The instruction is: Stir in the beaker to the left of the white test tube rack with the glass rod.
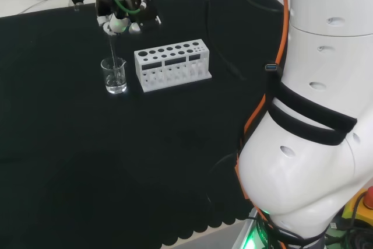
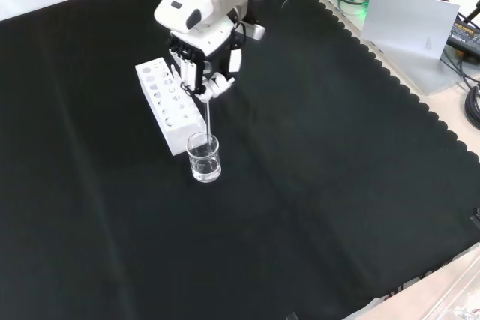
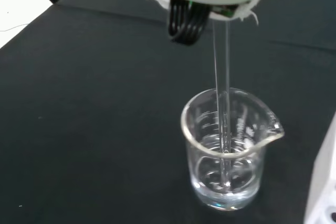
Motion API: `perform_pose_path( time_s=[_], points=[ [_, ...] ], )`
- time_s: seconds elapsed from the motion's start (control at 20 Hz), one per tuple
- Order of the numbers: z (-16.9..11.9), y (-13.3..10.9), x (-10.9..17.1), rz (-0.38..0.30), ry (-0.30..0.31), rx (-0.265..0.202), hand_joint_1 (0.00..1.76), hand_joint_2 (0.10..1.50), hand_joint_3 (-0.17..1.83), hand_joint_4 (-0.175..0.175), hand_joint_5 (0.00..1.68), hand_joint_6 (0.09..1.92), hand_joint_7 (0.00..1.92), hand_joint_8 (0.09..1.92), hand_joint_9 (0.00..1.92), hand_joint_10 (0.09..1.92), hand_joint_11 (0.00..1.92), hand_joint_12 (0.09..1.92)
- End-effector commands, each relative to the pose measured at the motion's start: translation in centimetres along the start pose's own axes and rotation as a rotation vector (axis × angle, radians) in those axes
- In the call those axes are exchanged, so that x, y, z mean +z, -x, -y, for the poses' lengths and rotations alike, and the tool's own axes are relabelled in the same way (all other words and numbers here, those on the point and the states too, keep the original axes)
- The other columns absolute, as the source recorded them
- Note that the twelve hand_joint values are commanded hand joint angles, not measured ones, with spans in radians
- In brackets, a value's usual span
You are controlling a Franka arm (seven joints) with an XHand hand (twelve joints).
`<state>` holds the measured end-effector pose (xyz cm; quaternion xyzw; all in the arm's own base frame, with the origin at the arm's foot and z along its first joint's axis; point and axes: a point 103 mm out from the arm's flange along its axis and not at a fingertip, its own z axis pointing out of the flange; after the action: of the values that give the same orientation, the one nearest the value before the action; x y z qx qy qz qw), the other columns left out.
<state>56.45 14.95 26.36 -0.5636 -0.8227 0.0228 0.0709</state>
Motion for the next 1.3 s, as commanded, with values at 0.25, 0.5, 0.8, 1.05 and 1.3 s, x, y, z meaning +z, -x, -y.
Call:
perform_pose_path(
  time_s=[0.25,0.5,0.8,1.05,1.3],
  points=[
    [-0.7,-2.2,0.4,-0.022,0.021,-0.039,1.32,0.61,0.84,-0.175,1.14,0.72,1.21,1.14,1.75,0.71,1.74,0.74],
    [-1.5,-0.3,-0.3,-0.017,0.014,-0.012,1.32,0.61,0.84,-0.175,1.14,0.72,1.22,1.14,1.75,0.70,1.74,0.74],
    [-1.7,2.1,-0.5,-0.003,0.013,0.016,1.32,0.61,0.84,-0.175,1.14,0.72,1.22,1.14,1.75,0.70,1.74,0.74],
    [-0.7,2.9,-0.5,-0.014,0.015,0.025,1.32,0.61,0.84,-0.175,1.14,0.72,1.22,1.14,1.76,0.70,1.74,0.74],
    [0.5,1.4,-0.6,0.000,0.003,0.006,1.32,0.61,0.84,-0.175,1.14,0.72,1.22,1.14,1.76,0.70,1.74,0.74]
  ],
)
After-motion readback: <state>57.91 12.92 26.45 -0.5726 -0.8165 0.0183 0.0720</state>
